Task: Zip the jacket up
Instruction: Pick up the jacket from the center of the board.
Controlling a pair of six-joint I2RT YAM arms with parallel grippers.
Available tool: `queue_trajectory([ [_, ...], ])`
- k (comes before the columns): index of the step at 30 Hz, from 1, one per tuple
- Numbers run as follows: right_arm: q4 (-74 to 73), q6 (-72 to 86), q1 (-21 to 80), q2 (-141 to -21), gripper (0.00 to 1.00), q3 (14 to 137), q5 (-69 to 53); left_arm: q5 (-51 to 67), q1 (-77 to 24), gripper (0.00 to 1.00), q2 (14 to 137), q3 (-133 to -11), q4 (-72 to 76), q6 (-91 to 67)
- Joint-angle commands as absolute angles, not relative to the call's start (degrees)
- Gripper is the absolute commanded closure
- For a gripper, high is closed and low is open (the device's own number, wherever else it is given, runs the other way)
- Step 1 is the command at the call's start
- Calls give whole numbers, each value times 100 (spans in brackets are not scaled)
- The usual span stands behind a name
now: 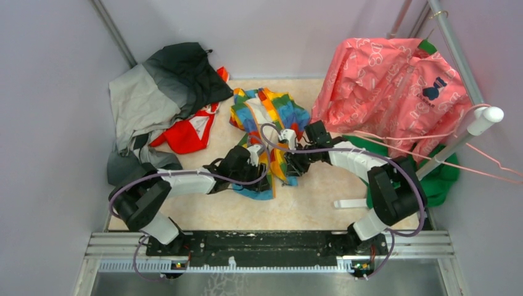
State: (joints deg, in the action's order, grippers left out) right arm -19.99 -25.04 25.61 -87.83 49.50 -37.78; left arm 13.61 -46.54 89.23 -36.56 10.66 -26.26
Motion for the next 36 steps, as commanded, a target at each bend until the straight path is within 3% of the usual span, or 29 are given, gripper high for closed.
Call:
queue_trajectory([
  [1,-2090,-2559,2673,-8748,64,5049,-3634,927,-4769,42,9275,-3767,493,-2553],
  [7,-2151,-2529,2880,-9007,66,5101,-3487,839,-4790,50,9425,-3802,483,-2593],
  [10,-2194,-2476,2909,-9054,74,5164,-3485,930,-4790,66,9506,-3797,562,-2576],
  [15,-2312,-2441,2844,-8867,100,5297,-3923,1113,-4781,99,9124,-3504,1057,-2503],
  [28,-2431,-3296,2224,-7970,100,5045,-6822,1272,-4783,100,5599,-1263,4021,-1766],
  [36,-2986,-4018,2224,-7895,100,5119,-7303,1499,-4790,100,4918,-540,5442,-1529],
])
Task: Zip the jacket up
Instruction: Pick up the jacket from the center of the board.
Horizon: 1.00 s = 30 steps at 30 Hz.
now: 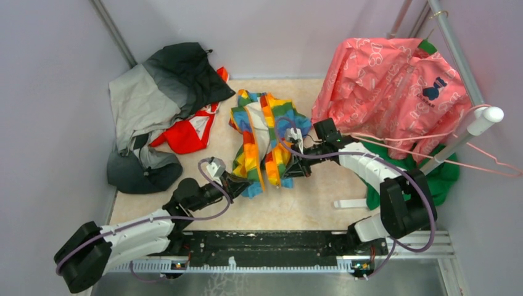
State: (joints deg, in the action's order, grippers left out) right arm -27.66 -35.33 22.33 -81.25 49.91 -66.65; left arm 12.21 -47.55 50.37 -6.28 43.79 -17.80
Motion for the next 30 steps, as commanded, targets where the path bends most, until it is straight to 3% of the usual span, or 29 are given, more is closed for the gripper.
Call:
queue_trajectory([
  [1,-3018,-4043,2224,-7909,100,5130,-7277,1543,-4797,100,4909,-530,5527,-1517],
  [19,-4219,-4899,2224,-8097,100,5555,-7727,1940,-4964,100,5448,-367,6834,-1562],
  [30,-4274,-4442,2223,-7975,100,5776,-7712,935,-5424,100,5272,-318,6927,-1327],
])
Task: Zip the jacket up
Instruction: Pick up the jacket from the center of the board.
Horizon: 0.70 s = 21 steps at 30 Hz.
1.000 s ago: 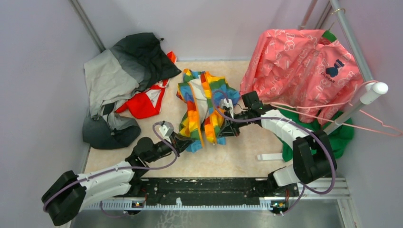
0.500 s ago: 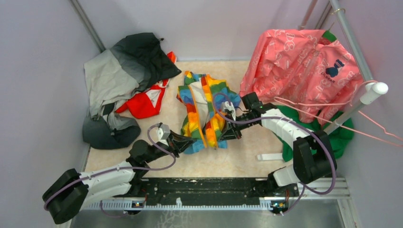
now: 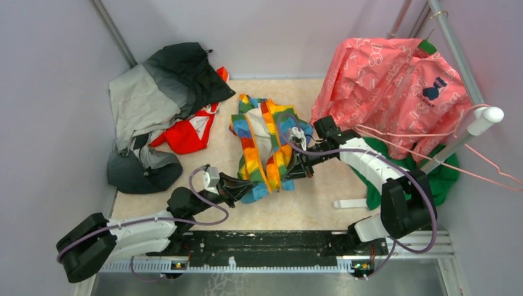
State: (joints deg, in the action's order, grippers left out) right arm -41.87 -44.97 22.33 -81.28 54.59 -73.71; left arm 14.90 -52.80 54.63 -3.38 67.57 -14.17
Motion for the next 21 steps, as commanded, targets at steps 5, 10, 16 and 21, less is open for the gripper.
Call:
queue_trajectory([
  [5,-4303,-4335,2224,-7947,100,5823,-7918,236,-5693,100,5167,-318,6736,-1299],
  [10,-4360,-4285,2224,-7986,100,5876,-8071,-163,-5917,100,5483,-242,7228,-1079],
  [16,-4445,-4265,2220,-8035,100,5955,-8228,-253,-6029,100,6025,-232,7915,-851],
  [21,-4482,-4271,2215,-8079,100,5976,-8235,-290,-6072,100,6182,-245,8118,-703],
])
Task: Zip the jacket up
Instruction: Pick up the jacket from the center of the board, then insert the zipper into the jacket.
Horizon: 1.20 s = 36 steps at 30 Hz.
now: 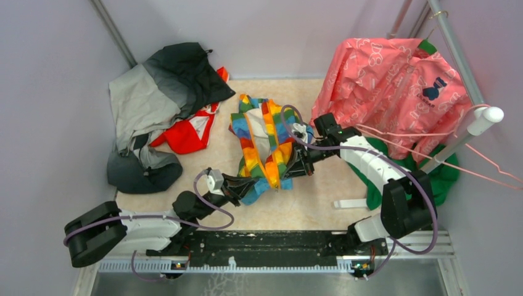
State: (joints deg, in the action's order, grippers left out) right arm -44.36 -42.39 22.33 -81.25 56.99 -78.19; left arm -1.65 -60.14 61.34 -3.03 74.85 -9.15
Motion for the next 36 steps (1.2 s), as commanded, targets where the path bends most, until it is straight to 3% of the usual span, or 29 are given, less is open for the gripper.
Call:
queue_trajectory([
  [1,-4474,-4271,2215,-8085,100,5969,-8240,-290,-6066,100,6175,-248,8121,-688],
  [19,-4192,-3964,2215,-8083,100,5893,-8260,-492,-6252,100,6499,-421,8269,-481],
  [36,-3400,-3138,2218,-8103,100,5677,-8082,-1544,-6657,100,6384,-393,8386,-146],
])
